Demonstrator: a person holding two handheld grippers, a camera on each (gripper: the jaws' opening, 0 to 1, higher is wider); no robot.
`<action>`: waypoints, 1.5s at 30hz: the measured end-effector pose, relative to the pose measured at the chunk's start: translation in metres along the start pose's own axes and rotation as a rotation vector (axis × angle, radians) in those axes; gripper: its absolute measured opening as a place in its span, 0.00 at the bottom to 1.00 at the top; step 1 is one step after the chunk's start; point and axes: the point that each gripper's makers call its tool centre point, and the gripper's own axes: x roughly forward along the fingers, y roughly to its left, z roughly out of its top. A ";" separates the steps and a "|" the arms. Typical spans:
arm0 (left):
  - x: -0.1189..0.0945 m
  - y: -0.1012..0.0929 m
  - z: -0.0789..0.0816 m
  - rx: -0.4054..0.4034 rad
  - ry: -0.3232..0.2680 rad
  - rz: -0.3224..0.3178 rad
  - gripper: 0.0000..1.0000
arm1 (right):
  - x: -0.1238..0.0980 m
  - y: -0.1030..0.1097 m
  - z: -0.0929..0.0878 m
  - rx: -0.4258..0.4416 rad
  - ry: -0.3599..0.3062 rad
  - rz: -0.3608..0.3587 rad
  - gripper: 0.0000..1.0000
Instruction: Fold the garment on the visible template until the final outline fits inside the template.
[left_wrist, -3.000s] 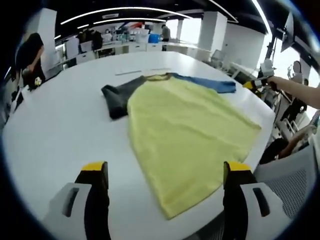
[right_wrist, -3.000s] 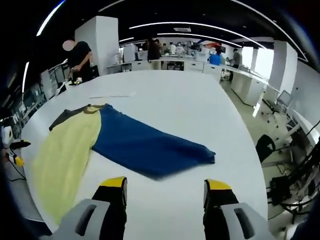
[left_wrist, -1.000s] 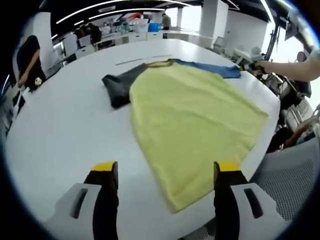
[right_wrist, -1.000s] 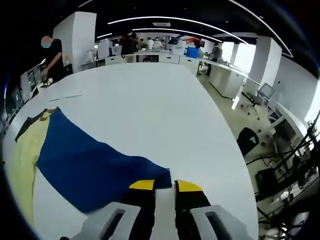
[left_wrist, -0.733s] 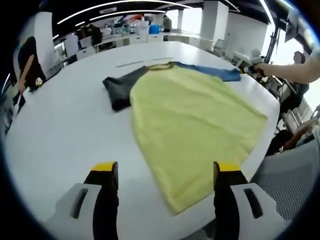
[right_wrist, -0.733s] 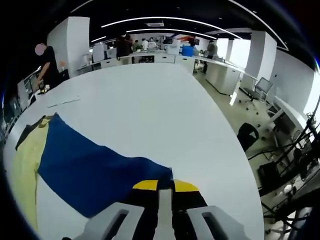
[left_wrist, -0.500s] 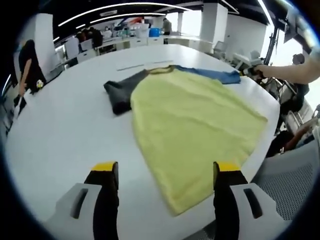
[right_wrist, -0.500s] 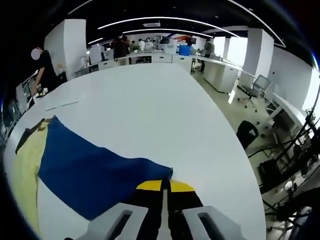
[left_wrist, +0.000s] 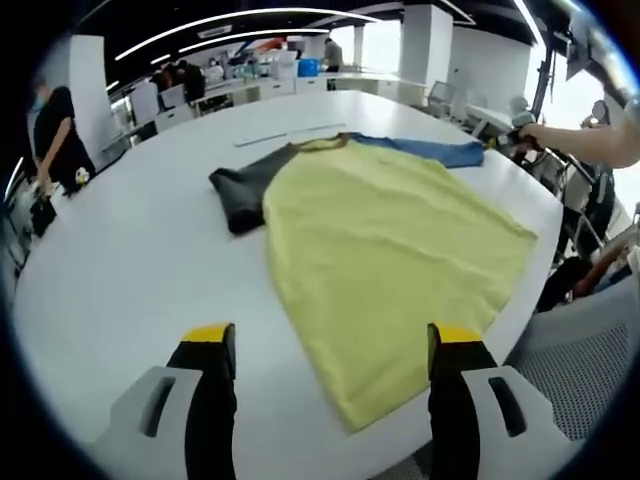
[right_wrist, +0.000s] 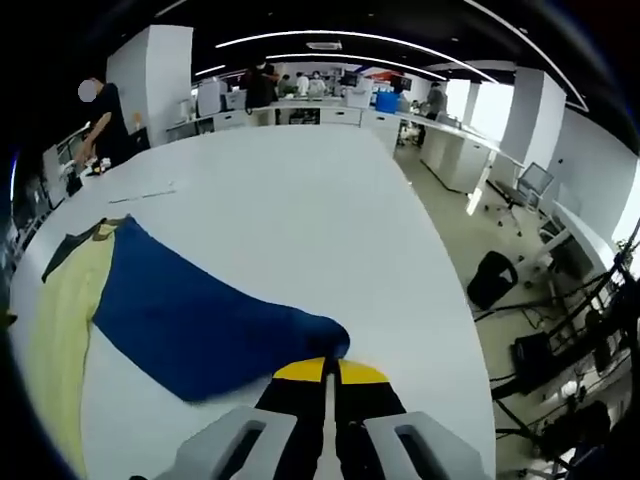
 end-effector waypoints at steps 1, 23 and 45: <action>0.000 -0.001 0.000 0.002 -0.002 -0.002 0.75 | -0.003 -0.001 0.001 -0.007 -0.005 -0.002 0.00; 0.004 -0.009 0.001 0.016 -0.013 -0.041 0.74 | -0.007 -0.022 0.013 -0.207 0.052 -0.066 0.00; 0.001 -0.012 0.002 0.021 -0.010 -0.035 0.75 | 0.019 -0.035 0.007 -0.175 0.076 -0.095 0.00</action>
